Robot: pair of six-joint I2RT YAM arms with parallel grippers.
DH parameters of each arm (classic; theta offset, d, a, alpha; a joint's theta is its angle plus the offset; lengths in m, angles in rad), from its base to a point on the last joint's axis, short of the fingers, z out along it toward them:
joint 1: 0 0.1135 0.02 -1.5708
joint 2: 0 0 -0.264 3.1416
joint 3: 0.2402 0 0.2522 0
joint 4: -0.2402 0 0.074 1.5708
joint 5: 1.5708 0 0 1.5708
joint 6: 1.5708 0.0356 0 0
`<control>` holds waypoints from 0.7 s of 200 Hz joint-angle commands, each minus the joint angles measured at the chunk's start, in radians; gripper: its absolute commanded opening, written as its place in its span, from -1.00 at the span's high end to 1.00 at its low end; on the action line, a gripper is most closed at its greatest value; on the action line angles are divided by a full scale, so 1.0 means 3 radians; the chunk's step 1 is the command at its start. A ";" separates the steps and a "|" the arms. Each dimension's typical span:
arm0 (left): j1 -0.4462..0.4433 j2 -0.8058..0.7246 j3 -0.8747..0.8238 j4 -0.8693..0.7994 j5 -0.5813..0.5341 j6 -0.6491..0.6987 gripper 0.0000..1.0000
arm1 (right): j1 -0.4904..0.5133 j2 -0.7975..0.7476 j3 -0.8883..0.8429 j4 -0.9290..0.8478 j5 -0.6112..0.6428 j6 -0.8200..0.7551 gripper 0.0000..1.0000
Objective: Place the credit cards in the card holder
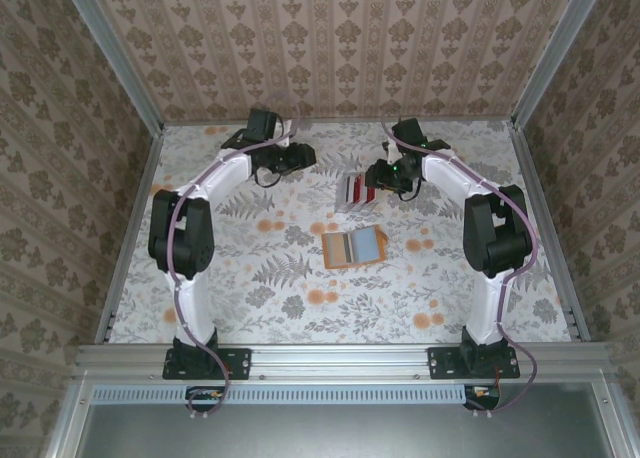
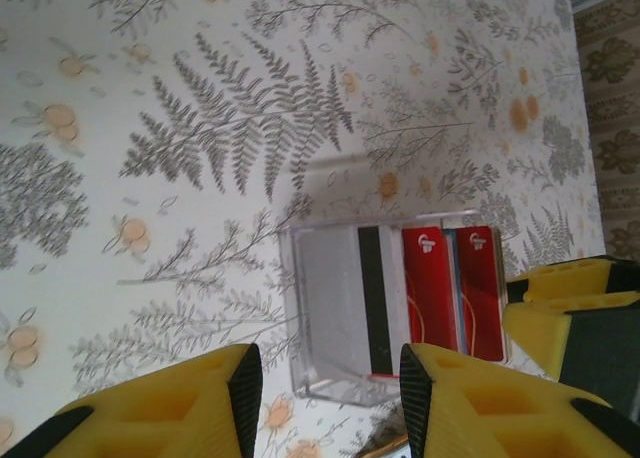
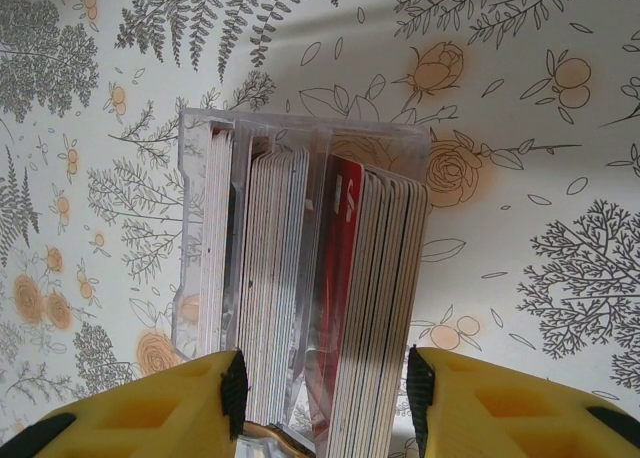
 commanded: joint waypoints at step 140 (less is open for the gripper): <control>-0.0183 0.0261 0.0313 -0.0167 0.0291 0.0280 0.12 | 0.0089 0.0054 -0.0164 0.0295 0.0008 0.0359 0.02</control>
